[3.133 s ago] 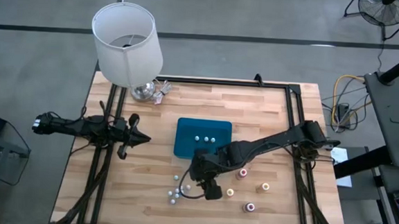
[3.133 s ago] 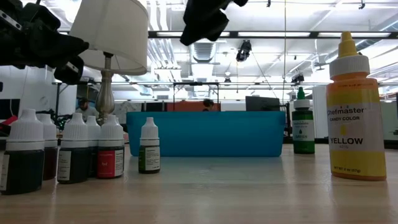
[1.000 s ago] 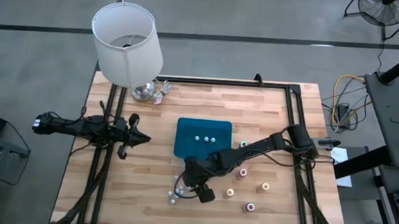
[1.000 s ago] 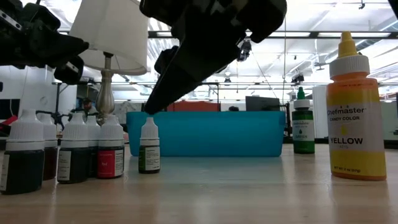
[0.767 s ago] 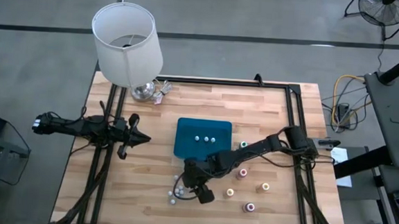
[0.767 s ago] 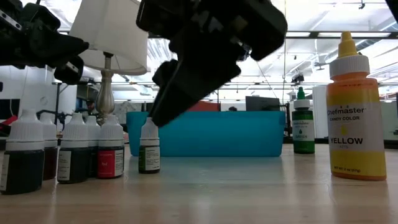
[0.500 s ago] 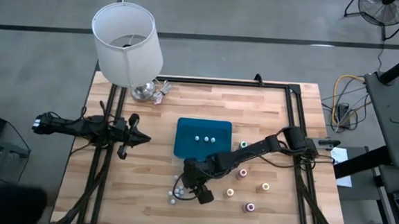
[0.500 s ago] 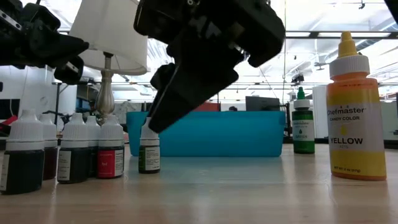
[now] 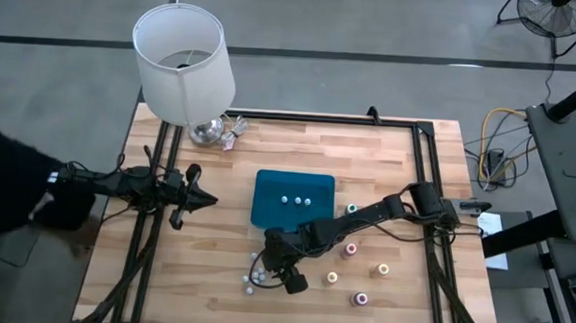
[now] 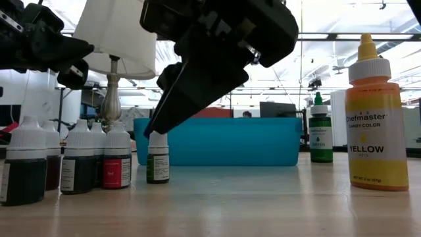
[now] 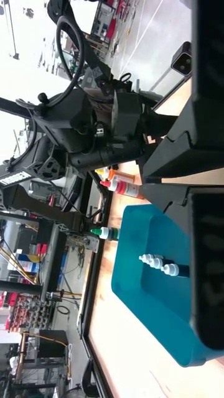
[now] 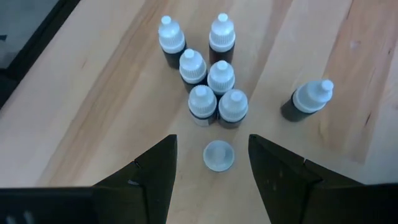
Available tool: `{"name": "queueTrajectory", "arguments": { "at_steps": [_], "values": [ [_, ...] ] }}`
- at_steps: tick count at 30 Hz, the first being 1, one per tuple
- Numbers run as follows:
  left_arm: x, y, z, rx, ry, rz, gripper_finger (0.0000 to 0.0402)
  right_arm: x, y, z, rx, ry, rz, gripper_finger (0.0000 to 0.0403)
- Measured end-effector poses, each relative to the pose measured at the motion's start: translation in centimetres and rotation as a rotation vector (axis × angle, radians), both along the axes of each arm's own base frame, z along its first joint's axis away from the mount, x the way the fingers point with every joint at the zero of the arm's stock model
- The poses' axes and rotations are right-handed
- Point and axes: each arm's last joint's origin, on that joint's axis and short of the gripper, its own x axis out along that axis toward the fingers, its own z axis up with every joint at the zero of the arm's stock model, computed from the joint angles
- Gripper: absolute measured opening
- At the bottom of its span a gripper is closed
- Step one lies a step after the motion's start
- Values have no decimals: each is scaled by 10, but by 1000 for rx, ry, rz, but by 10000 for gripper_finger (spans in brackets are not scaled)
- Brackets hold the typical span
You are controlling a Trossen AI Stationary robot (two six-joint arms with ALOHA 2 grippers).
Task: Pick & Place food coloring
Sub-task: Put the bottom small green food coloring bottle into the blue bin
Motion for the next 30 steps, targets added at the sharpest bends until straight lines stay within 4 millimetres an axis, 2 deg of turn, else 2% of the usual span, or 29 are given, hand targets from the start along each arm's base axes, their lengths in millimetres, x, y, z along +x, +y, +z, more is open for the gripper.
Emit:
{"name": "queueTrajectory", "arguments": {
  "at_steps": [5,19,30],
  "values": [
    [0,0,0,0,0,0,0,0,0,0,-6,-3,7,170],
    [0,0,0,0,0,0,0,-1,0,-1,-22,-10,31,56],
    [0,0,0,0,0,0,0,0,-1,0,-29,-16,23,16]
  ]
}}
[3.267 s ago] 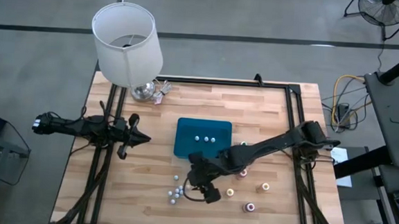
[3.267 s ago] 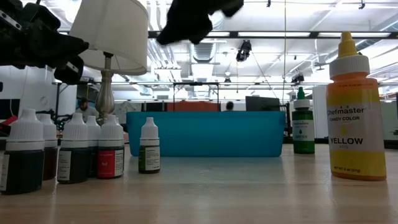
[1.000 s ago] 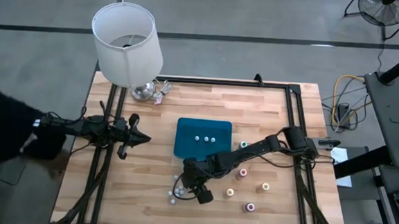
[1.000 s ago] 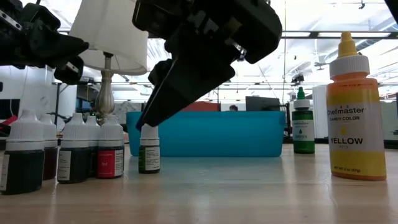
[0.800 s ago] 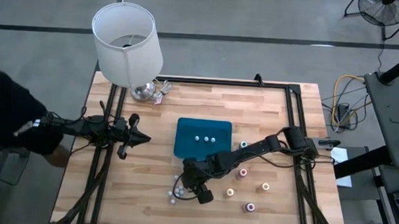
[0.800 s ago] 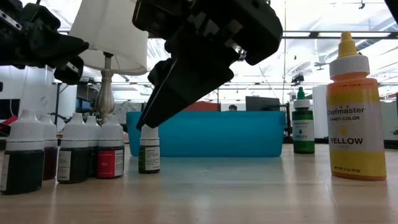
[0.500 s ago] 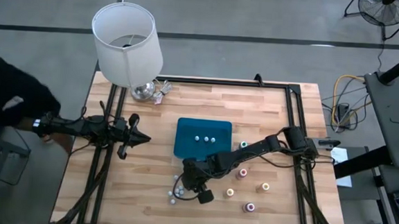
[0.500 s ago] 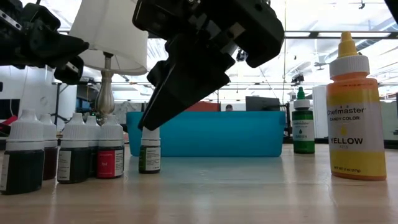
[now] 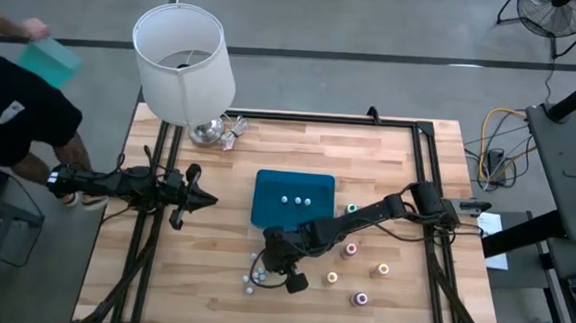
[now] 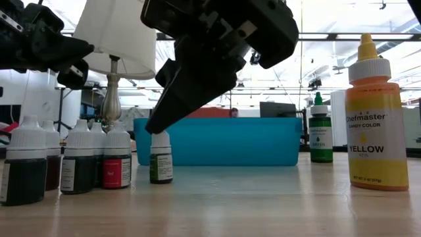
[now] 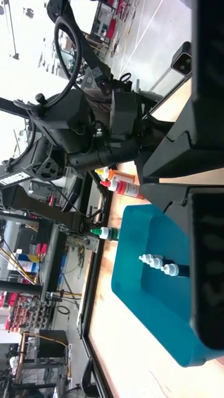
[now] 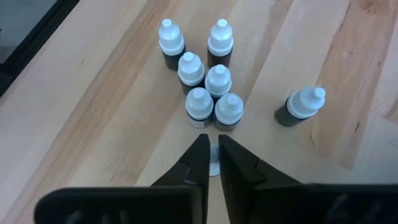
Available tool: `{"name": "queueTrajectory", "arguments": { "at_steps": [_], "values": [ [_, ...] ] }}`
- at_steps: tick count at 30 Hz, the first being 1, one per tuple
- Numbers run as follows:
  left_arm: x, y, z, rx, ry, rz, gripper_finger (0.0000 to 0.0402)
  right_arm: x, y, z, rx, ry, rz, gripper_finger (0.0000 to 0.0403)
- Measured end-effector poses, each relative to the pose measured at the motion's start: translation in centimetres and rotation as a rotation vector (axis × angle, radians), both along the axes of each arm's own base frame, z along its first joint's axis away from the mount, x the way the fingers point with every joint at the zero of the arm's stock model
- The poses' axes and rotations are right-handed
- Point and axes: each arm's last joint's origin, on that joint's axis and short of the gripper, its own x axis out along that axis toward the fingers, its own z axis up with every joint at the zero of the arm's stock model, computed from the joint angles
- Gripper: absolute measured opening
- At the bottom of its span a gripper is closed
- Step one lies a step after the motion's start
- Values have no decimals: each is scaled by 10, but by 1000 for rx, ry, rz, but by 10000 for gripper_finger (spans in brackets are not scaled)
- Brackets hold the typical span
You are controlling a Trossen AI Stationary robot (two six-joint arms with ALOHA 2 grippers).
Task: Pick & Place food coloring
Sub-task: Put the bottom small green food coloring bottle into the blue bin
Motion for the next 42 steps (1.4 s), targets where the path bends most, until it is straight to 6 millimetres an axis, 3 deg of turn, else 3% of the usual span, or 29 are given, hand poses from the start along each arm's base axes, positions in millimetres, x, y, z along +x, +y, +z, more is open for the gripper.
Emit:
{"name": "queueTrajectory", "arguments": {
  "at_steps": [21,42],
  "values": [
    [0,0,0,0,0,0,0,2,-5,4,-11,3,3,9],
    [0,0,0,0,0,0,0,8,-13,30,-3,-38,-16,9]
  ]
}}
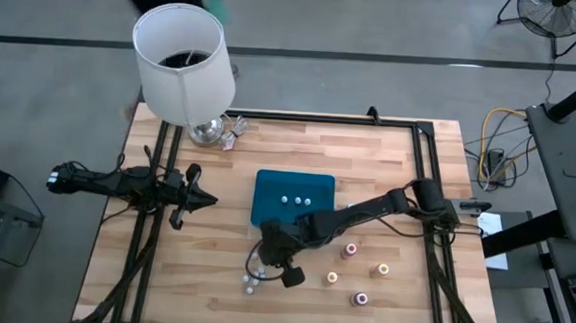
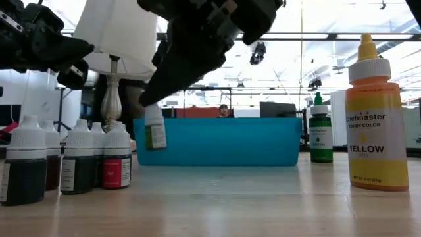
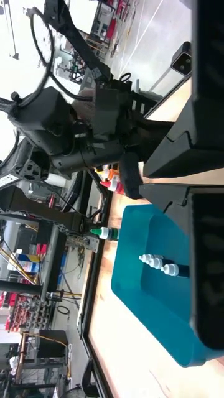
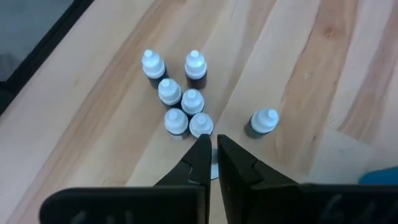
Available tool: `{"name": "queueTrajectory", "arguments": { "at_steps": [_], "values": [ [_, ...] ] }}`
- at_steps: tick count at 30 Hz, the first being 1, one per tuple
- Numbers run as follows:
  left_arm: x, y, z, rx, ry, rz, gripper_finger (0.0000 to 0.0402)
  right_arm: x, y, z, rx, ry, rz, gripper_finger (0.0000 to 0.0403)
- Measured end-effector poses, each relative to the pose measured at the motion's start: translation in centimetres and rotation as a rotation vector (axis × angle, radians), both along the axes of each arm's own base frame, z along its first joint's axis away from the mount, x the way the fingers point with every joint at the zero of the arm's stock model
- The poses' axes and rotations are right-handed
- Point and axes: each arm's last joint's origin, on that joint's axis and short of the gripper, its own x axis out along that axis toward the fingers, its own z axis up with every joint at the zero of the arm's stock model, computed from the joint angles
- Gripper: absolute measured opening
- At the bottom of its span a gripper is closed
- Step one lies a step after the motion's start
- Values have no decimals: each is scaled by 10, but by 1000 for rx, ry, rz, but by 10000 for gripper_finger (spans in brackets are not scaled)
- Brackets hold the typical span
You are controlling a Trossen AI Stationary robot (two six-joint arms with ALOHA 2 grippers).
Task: Pick & Place food coloring
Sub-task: Put the bottom small green food coloring bottle into the blue bin
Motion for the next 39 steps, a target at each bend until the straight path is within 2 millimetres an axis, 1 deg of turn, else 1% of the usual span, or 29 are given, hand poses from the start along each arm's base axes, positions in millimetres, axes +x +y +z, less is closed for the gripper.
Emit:
{"name": "queueTrajectory", "arguments": {
  "at_steps": [4,9,18,32,39],
  "values": [
    [0,0,0,0,0,0,0,0,-10,10,-9,-18,-39,9],
    [0,0,0,0,0,0,0,-2,-23,18,-3,0,-86,9],
    [0,0,0,0,0,0,0,-4,-46,41,-29,-56,-165,8],
    [0,0,0,0,0,0,0,-4,-75,52,-65,-87,-256,8],
    [0,0,0,0,0,0,0,-8,-96,55,-73,-87,-315,8]
  ]
}}
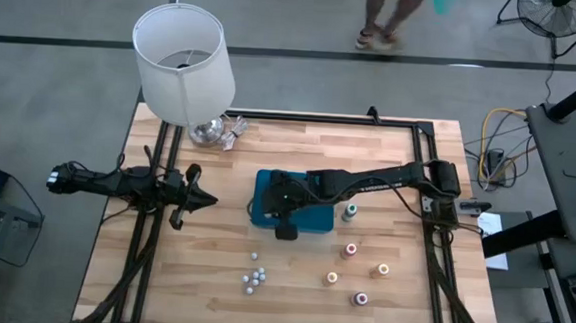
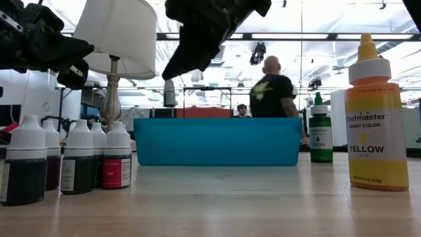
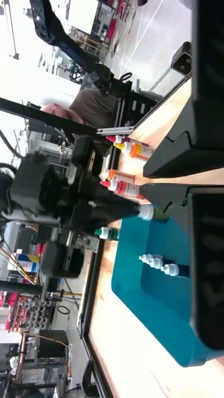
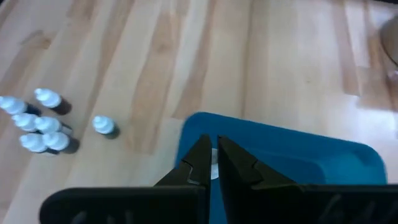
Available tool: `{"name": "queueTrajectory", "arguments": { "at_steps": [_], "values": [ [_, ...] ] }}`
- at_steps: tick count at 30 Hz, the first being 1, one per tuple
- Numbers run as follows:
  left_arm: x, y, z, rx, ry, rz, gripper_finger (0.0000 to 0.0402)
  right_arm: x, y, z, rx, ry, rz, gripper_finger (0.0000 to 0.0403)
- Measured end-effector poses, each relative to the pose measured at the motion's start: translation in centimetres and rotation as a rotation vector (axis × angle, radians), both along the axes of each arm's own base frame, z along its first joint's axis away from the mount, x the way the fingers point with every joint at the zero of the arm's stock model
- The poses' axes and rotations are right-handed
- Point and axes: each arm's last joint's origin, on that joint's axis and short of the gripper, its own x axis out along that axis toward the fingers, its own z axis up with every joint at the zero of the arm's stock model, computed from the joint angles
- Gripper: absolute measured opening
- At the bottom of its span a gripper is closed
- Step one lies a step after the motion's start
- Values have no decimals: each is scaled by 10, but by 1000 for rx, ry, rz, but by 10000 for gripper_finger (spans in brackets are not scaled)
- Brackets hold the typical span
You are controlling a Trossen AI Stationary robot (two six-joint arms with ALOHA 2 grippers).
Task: Pick & Place food coloring
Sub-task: Put the bottom small green food coloring bottle into the blue bin
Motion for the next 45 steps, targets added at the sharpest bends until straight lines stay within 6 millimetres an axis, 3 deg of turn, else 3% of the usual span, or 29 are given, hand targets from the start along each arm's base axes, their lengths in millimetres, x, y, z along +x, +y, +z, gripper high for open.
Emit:
{"name": "queueTrajectory", "arguments": {
  "at_steps": [8,23,32,45],
  "values": [
    [0,0,0,0,0,0,0,-7,-23,-11,-7,40,-111,8],
    [0,0,0,0,1,0,0,-21,-22,-28,44,8,-157,8],
    [0,0,0,0,1,0,0,-34,-23,-48,76,34,-199,8],
    [0,0,0,0,2,1,0,-29,-38,-43,70,-49,-228,8]
  ]
}}
